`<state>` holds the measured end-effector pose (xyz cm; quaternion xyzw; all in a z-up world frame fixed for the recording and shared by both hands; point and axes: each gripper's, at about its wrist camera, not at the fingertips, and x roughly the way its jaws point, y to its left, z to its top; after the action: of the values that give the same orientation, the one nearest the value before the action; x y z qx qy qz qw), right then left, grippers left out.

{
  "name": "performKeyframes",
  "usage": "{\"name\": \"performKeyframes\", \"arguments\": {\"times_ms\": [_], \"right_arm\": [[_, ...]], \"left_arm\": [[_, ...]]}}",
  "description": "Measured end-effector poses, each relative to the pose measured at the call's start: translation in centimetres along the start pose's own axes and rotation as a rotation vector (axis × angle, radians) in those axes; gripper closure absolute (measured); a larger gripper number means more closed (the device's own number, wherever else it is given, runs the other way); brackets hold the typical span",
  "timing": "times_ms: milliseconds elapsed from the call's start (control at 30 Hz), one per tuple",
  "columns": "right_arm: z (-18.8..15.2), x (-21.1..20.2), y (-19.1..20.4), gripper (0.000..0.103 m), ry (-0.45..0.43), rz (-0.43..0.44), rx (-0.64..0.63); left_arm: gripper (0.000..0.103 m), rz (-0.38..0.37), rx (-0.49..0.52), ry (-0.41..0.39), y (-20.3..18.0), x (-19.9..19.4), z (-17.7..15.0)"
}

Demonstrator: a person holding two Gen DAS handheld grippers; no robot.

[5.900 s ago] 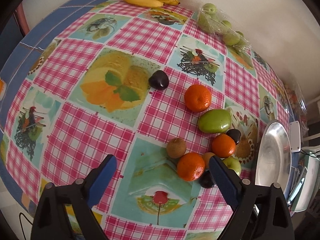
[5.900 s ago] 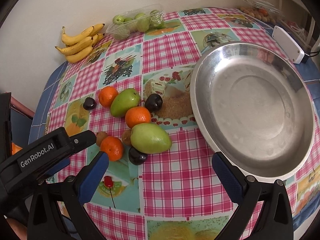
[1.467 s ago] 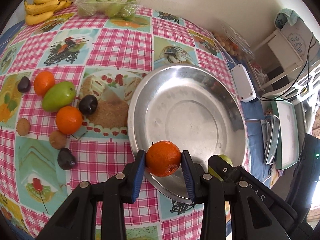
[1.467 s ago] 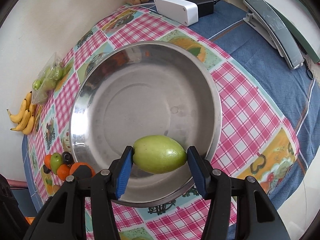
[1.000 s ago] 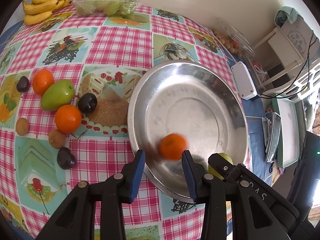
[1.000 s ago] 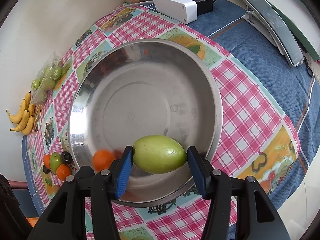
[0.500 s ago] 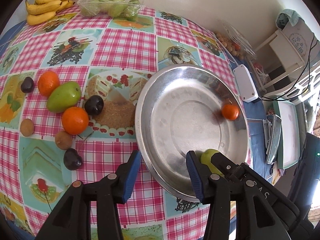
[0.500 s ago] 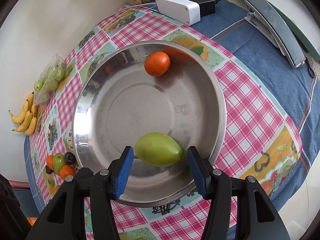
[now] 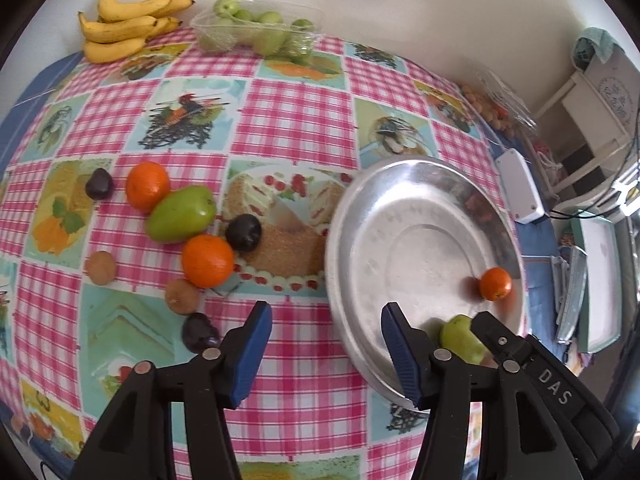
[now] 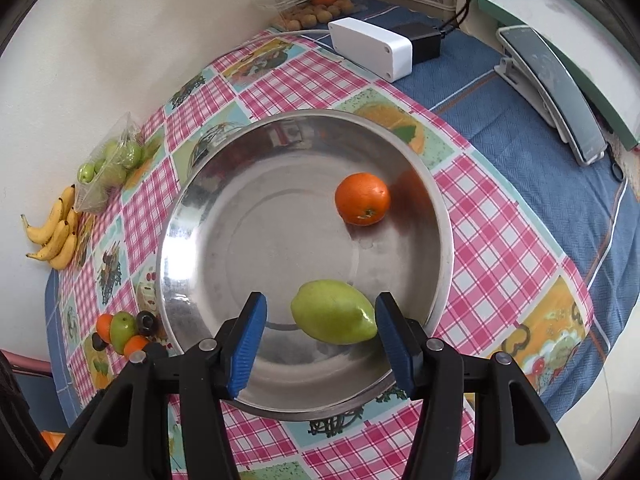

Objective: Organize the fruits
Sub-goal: 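Lower the green fruit into the steel plate and open the right tool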

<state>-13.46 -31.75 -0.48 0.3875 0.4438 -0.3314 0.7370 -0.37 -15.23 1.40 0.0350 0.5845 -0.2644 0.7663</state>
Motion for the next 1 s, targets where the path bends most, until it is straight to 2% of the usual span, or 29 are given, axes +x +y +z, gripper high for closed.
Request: {"name": "performKeyframes", "arguments": {"times_ms": [367, 433, 467, 533, 900, 1000], "right_arm": [[-0.4, 1.1, 2.2, 0.038, 0.017, -0.064, -0.151], [-0.5, 1.2, 2.6, 0.035, 0.016, -0.075, -0.177], [-0.5, 1.3, 2.7, 0.034, 0.015, -0.080, -0.187], [-0.7, 1.4, 2.8, 0.024, 0.018, -0.082, -0.200], [-1.0, 1.7, 3.3, 0.023, 0.012, -0.114, -0.252], [-1.1, 1.6, 3.3, 0.000, 0.003, -0.118, -0.256]], "left_arm": [[0.019, 0.105, -0.100, 0.013, 3.3, 0.7, 0.4], [0.018, 0.131, -0.102, 0.008, 3.5, 0.7, 0.4], [0.013, 0.144, -0.101, 0.006, 3.6, 0.8, 0.5], [0.001, 0.168, -0.101, -0.002, 3.8, 0.8, 0.5], [0.000, 0.244, -0.066, -0.043, 4.1, 0.6, 0.4], [0.000, 0.266, -0.056, -0.046, 4.1, 0.7, 0.3]]}}
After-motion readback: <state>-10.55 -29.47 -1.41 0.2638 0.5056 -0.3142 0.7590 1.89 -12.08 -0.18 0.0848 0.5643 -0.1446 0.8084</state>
